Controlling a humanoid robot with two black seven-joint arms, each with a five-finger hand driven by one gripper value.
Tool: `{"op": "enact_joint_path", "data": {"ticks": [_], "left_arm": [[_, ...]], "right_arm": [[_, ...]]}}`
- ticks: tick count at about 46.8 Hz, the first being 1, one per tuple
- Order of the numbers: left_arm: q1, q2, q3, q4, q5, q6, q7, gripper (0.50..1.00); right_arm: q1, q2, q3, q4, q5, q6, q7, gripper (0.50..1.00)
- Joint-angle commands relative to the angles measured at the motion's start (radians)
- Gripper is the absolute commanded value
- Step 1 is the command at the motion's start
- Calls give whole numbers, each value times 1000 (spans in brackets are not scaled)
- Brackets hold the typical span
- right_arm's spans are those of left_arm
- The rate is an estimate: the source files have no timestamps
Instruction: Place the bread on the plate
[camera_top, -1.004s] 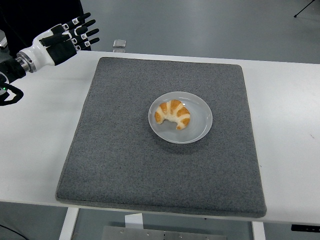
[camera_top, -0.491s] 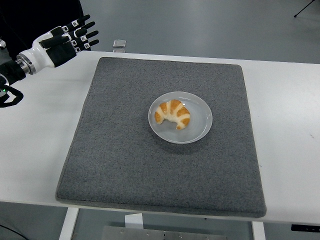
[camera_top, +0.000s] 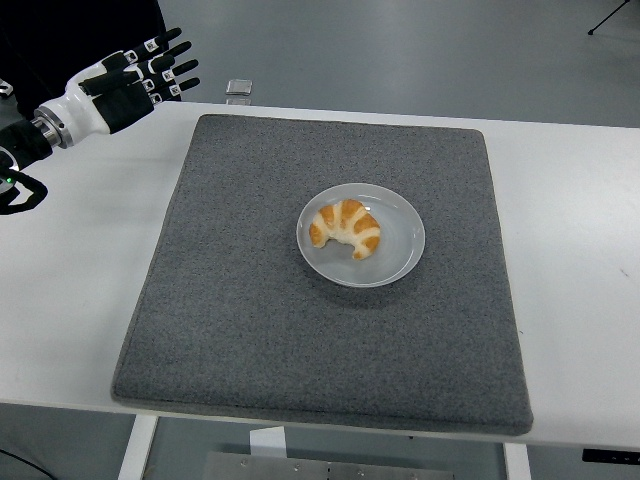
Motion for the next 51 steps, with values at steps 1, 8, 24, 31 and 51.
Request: {"op": "enact_joint_path", "data": {"ticks": [1,8,24,31,51], "left_arm": [[0,1,1,0,1,0,0,999],[0,0,1,0,-1,1,0,996],[0,0,1,8,-2,1,0,999],[-2,0,1,2,-1,1,0,999],[0,-13,1,0,1,1,0,999]], "right_arm": [[0,0,0,0,0,0,0,952],[0,0,0,0,0,0,0,952],[0,0,0,0,0,0,0,952],[0,0,0,0,0,0,0,952],[0,0,0,0,-1,0,0,952]]}}
